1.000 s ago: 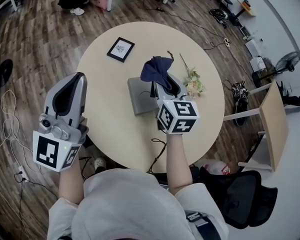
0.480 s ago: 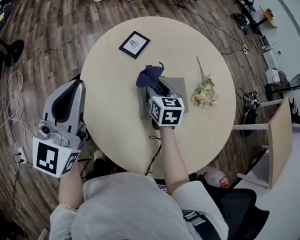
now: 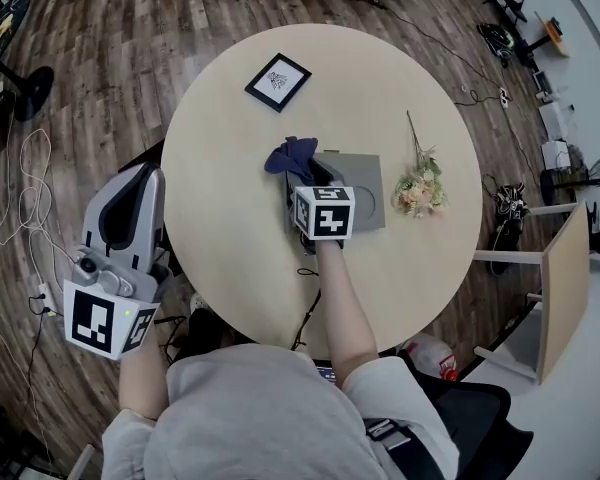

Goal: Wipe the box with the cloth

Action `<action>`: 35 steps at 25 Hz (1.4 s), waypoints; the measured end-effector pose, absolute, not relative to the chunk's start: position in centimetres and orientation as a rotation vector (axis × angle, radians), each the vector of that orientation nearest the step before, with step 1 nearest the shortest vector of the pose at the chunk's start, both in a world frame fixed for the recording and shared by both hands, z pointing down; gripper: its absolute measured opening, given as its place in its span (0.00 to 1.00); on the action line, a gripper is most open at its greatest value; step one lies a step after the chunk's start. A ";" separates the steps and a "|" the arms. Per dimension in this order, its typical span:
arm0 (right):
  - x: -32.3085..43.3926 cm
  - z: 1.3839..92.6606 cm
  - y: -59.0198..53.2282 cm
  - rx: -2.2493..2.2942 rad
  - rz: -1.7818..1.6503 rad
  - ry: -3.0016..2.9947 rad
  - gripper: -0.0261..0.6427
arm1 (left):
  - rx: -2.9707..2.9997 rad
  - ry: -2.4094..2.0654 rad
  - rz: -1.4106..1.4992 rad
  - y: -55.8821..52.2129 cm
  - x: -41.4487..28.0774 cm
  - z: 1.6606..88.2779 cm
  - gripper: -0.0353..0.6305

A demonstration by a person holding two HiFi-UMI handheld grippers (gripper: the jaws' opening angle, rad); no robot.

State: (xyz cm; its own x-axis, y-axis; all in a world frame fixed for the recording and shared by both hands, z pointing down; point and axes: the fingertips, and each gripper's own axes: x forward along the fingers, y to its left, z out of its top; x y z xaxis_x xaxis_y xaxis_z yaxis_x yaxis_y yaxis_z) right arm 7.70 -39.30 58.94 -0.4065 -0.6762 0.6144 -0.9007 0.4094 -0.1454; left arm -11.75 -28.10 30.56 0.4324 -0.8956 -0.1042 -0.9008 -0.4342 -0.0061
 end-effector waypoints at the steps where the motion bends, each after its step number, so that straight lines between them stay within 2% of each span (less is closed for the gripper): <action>1: 7.8 59.3 -39.4 1.340 0.653 -2.192 0.30 | -2.609 1.638 0.127 -28.2 -11.7 30.7 0.06; 6: 7.8 61.1 -39.8 1.311 0.665 -2.126 0.31 | -2.614 1.638 0.107 -28.8 -11.5 31.0 0.06; 10: 7.1 62.2 -39.6 1.246 0.597 -2.070 0.21 | -2.620 1.631 0.096 -29.3 -11.3 31.1 0.06; 13: 7.9 62.1 -40.2 1.255 0.587 -2.071 0.19 | -2.628 1.618 0.089 -29.7 -10.8 31.1 0.06; 35: 25.4 62.7 -42.7 1.602 0.609 -1.856 0.18 | -2.669 1.559 0.058 -30.0 -7.5 31.6 0.06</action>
